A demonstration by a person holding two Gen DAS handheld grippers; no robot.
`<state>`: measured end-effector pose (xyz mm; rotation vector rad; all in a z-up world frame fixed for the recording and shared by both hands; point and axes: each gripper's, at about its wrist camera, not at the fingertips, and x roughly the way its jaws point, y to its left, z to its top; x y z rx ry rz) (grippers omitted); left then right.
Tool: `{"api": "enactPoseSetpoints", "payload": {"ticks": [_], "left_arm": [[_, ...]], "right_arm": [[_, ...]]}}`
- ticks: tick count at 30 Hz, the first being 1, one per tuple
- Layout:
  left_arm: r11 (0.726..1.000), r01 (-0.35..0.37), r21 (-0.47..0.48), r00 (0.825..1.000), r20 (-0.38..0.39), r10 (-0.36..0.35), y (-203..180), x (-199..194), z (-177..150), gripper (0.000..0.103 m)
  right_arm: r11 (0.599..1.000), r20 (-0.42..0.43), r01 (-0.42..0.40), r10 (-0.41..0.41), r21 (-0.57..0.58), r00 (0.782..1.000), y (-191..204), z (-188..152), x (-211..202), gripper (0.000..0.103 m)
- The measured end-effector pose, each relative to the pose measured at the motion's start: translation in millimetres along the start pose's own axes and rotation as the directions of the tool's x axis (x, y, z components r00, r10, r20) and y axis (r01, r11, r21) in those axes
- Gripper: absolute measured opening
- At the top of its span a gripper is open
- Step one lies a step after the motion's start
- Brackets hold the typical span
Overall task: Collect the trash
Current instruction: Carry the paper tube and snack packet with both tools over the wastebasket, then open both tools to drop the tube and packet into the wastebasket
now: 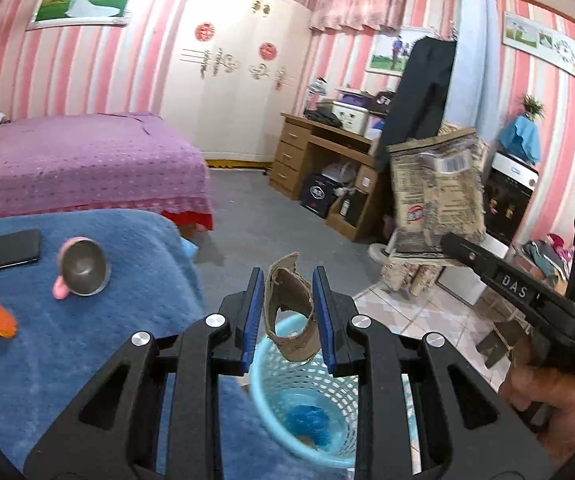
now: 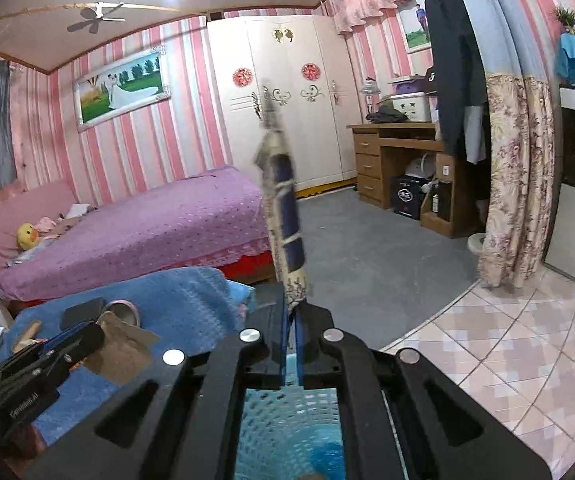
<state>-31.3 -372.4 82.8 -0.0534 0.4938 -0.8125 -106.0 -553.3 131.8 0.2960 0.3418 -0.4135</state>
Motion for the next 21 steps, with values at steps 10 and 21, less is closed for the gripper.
{"api": "enactPoseSetpoints", "payload": {"ticks": [10,21], "left_arm": [[0.999,0.040,0.024,0.997,-0.069,-0.038,-31,38,-17,0.025],[0.998,0.052,0.031,0.996,-0.069,-0.050,-33,38,-11,0.061]], "right_arm": [[0.998,0.045,0.036,-0.039,0.058,0.998,-26,5,-8,0.048],[0.995,0.071,0.033,-0.039,0.092,0.997,-29,6,-11,0.048]]}}
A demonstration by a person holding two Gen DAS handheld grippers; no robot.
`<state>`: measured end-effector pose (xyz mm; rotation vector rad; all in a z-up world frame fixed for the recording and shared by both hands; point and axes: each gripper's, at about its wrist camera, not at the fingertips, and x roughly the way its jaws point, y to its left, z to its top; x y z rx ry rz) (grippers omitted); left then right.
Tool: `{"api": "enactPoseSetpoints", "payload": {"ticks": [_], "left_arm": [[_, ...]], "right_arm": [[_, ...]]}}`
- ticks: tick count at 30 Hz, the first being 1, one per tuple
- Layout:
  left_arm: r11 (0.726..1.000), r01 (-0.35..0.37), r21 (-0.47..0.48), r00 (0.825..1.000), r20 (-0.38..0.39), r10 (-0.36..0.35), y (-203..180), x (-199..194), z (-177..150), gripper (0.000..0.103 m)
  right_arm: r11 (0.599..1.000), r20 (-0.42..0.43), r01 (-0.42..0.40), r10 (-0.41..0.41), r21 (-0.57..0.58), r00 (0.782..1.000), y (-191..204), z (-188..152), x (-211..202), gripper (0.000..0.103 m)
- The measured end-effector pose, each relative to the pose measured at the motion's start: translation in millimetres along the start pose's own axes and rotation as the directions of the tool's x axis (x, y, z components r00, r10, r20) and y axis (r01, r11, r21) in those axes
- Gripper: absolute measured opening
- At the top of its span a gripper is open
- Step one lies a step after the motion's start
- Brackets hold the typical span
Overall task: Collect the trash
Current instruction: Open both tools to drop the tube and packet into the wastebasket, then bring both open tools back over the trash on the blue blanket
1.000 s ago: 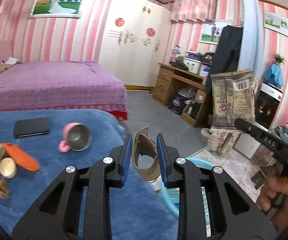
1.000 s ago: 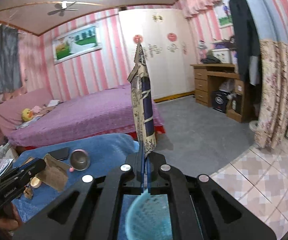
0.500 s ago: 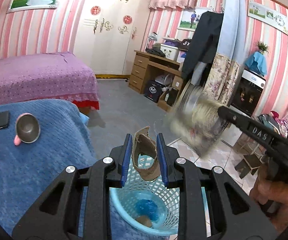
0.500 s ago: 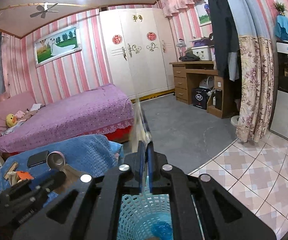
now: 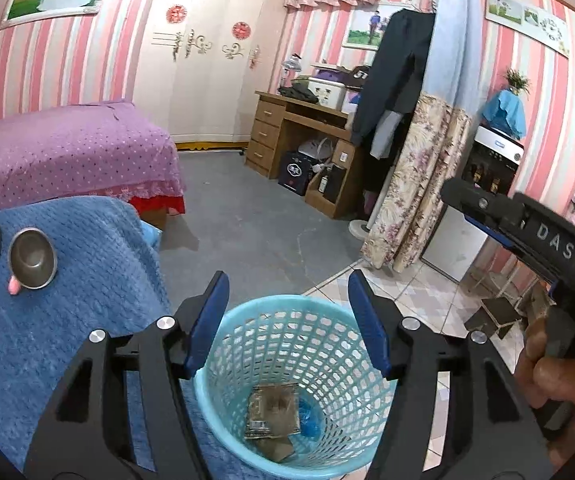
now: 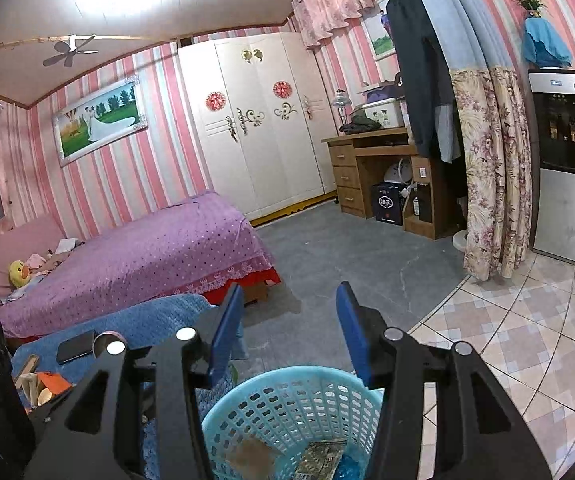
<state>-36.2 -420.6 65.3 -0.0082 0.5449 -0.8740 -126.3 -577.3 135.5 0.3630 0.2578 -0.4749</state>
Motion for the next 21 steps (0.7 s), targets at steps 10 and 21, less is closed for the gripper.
{"api": "enactPoseSetpoints", "payload": {"ticks": [10,21], "left_arm": [[0.949,-0.309,-0.062,0.949,0.042,0.311,132,-102,-15,0.073],[0.766,-0.599,-0.233,0.786,0.009,0.618,305,-231,-69,0.088]], "right_arm": [[0.983,-0.049,-0.172,0.169,-0.068,0.984,73,-20,17,0.066],[0.910,-0.213,-0.382,0.345,-0.164,0.914,237,-96,33,0.085]]}}
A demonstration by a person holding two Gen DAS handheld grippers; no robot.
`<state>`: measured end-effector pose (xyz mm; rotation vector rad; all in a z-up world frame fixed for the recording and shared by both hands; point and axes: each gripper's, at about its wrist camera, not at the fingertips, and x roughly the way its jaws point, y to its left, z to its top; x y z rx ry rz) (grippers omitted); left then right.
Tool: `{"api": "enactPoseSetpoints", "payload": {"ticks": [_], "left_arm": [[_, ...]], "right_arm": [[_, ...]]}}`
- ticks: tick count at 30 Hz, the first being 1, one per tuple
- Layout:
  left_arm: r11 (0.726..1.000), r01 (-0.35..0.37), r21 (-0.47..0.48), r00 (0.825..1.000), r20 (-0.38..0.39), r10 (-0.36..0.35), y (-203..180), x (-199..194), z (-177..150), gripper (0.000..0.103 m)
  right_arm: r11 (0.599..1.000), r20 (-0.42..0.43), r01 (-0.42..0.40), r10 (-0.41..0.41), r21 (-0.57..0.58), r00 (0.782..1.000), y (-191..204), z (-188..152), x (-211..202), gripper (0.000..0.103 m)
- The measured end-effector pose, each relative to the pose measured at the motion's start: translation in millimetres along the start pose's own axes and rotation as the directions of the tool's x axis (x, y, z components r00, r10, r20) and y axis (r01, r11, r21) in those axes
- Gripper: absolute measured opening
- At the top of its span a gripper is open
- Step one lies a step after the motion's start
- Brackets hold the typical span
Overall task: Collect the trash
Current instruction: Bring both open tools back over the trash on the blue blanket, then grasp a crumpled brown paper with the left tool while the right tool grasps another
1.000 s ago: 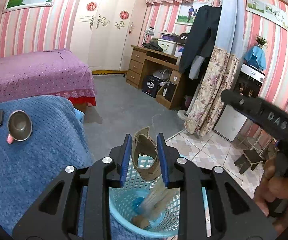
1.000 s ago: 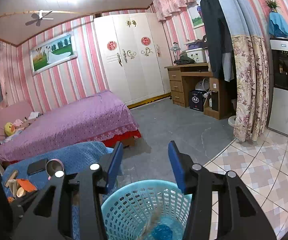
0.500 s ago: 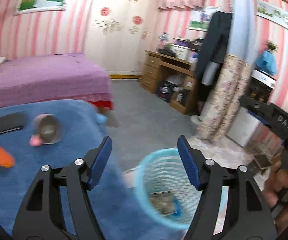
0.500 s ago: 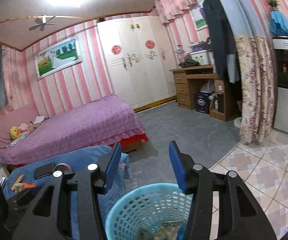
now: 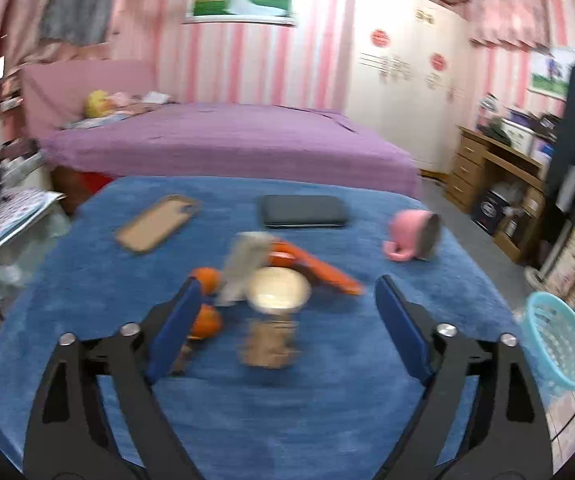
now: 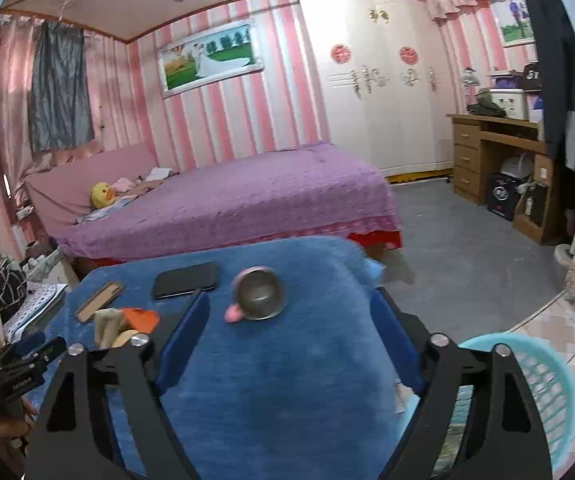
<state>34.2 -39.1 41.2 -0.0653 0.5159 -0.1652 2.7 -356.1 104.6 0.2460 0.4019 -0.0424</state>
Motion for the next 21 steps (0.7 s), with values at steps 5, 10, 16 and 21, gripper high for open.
{"api": "enactPoseSetpoints", "payload": {"ticks": [5,10,16,21], "left_arm": [[0.995,-0.093,-0.026,0.995,-0.041,0.091,61,11,-13,0.092],[0.992,-0.121,-0.030,0.976,-0.184,0.114,92,42,-44,0.092],[0.994,-0.101,-0.038,0.970,-0.227,0.090,96,62,-50,0.092],[0.993,-0.106,-0.044,0.948,-0.307,0.087,98,87,-51,0.080]], "right_arm": [[0.992,-0.103,-0.093,0.085,-0.083,0.991,63,-28,35,0.085],[0.988,-0.148,-0.119,0.104,-0.098,0.983,96,-44,55,0.085],[0.977,-0.214,-0.150,0.116,-0.149,0.970,137,-67,77,0.085],[0.968,-0.249,-0.169,0.121,-0.184,0.961,154,-77,86,0.085]]}}
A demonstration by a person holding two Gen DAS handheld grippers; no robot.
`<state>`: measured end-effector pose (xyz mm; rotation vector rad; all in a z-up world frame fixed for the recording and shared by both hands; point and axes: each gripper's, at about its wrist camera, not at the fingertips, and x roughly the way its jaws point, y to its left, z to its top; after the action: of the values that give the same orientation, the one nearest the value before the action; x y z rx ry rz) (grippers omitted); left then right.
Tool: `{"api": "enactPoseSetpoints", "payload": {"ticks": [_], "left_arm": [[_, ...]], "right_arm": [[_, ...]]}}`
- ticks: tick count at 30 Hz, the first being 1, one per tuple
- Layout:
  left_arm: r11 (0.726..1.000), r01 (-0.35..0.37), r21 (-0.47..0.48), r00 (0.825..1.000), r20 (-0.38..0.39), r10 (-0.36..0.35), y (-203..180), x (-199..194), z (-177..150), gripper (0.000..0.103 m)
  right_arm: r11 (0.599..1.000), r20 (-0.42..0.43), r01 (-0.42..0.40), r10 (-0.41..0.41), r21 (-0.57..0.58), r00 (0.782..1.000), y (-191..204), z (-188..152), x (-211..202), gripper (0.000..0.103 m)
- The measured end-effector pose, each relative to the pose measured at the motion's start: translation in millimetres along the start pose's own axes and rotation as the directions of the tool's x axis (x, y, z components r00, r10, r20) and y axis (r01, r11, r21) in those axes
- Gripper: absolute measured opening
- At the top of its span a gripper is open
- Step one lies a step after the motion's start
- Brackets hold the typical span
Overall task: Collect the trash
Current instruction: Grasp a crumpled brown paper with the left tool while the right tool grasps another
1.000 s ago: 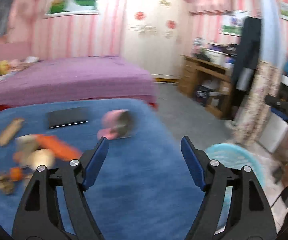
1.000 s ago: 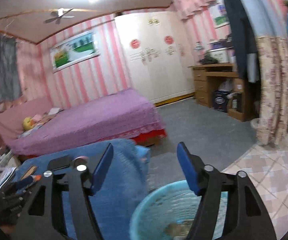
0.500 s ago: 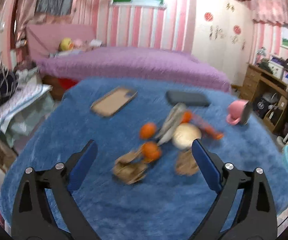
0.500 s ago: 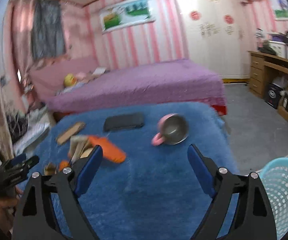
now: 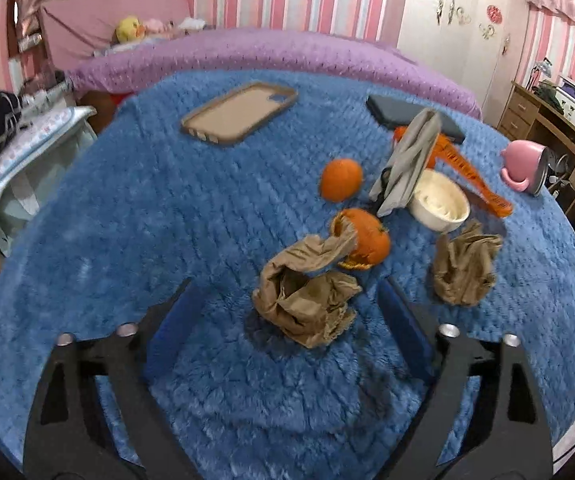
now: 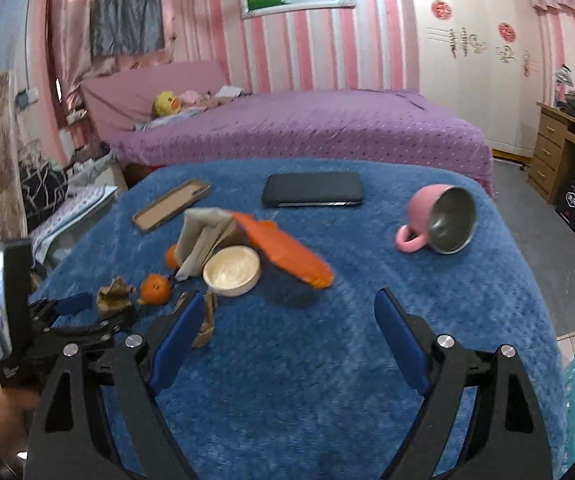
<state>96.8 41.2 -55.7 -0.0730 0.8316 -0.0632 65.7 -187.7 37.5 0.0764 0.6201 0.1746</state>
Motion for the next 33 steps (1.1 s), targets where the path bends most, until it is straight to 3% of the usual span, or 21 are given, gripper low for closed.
{"api": "enactPoseSetpoints", "payload": {"ticks": [3,5,7,15,23,26,28,31,33], "left_arm": [[1.000,0.002,-0.011,1.000,-0.012,-0.002,2,5,-3,0.066],[1.000,0.009,-0.017,1.000,-0.009,-0.009,4,4,-1,0.048],[0.998,0.031,-0.047,1.000,0.001,-0.031,11,-3,1,0.046],[0.997,0.008,-0.077,0.991,0.132,0.002,30,-53,9,0.046],[0.998,0.000,-0.069,0.986,0.168,0.011,36,-68,5,0.046],[0.998,0.005,-0.070,0.986,0.166,0.007,38,-67,4,0.046],[0.997,0.014,-0.075,0.986,0.165,-0.001,40,-67,5,0.046],[0.996,0.019,-0.084,0.986,0.164,-0.004,42,-67,6,0.046],[0.996,0.016,-0.091,0.986,0.167,-0.001,41,-68,7,0.046]], "right_arm": [[1.000,-0.015,-0.010,0.010,-0.023,1.000,10,-3,6,0.085],[0.999,-0.025,-0.011,0.010,-0.035,1.000,16,-4,12,0.085],[0.999,-0.037,-0.011,0.010,-0.036,0.999,19,-5,19,0.085],[0.994,-0.089,-0.080,0.074,-0.074,0.993,56,-14,46,0.085],[0.993,-0.158,-0.049,0.032,-0.105,0.987,83,-21,77,0.082],[0.994,-0.190,-0.049,0.029,-0.099,0.981,82,-22,87,0.070],[0.993,-0.206,-0.062,0.041,-0.097,0.978,83,-23,92,0.055],[0.991,-0.221,-0.086,0.061,-0.103,0.973,85,-27,96,0.045],[0.990,-0.219,-0.082,0.055,-0.115,0.974,88,-29,96,0.044]]}}
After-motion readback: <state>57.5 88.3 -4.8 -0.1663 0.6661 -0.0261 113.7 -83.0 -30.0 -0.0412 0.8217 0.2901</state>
